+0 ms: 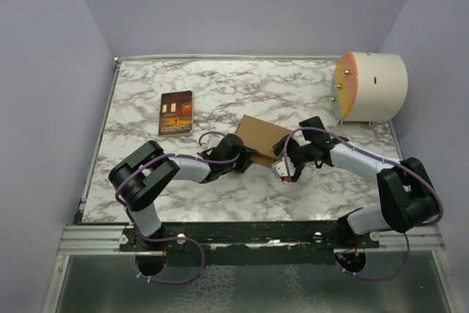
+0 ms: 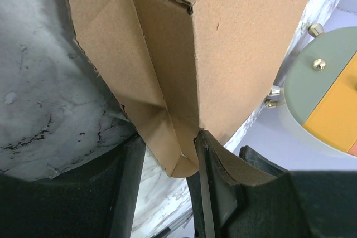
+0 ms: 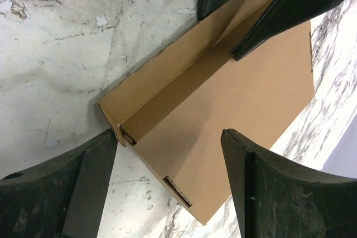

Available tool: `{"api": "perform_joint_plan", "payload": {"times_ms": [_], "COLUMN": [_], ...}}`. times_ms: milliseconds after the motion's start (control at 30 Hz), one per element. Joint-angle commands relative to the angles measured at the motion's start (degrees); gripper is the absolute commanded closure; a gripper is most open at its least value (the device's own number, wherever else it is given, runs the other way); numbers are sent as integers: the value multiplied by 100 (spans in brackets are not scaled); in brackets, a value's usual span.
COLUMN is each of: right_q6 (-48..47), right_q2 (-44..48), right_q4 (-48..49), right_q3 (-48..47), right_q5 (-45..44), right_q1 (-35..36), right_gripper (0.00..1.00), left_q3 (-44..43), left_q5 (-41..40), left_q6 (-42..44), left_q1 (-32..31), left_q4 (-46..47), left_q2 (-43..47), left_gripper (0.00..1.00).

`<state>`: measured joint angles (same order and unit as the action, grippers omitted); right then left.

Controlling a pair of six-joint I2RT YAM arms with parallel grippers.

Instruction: Fold the paper box

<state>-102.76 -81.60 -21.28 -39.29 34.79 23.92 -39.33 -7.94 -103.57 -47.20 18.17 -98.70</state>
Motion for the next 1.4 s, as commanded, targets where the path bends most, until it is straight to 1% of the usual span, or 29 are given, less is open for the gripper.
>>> {"api": "perform_joint_plan", "payload": {"times_ms": [0, 233, 500, 767, 1067, 1367], "right_q6": [-94, -75, 141, 288, 349, 401], "right_q2": [-38, -73, -87, -43, -75, -133], "right_q4": [151, 209, 332, 378, 476, 508], "right_q3": [-217, -206, -218, -193, -149, -97], "right_q5": [-164, -138, 198, 339, 355, 380], "right_q1": [-6, -28, -28, -28, -28, -28], "right_gripper": [25, 25, 26, 26, 25, 24], "left_q3": [206, 198, 189, 207, 237, 242], "left_q5": [-58, -42, -37, -26, 3, 36], "left_q6": [190, 205, 208, 214, 211, 221], "left_q1": [70, 78, 82, 82, 81, 79], "left_q4": [-1056, -1054, -1055, -1020, -972, -940], "left_q2": [-307, -316, -317, -316, -350, -423], "left_gripper": [56, 56, 55, 53, 51, 51]}}
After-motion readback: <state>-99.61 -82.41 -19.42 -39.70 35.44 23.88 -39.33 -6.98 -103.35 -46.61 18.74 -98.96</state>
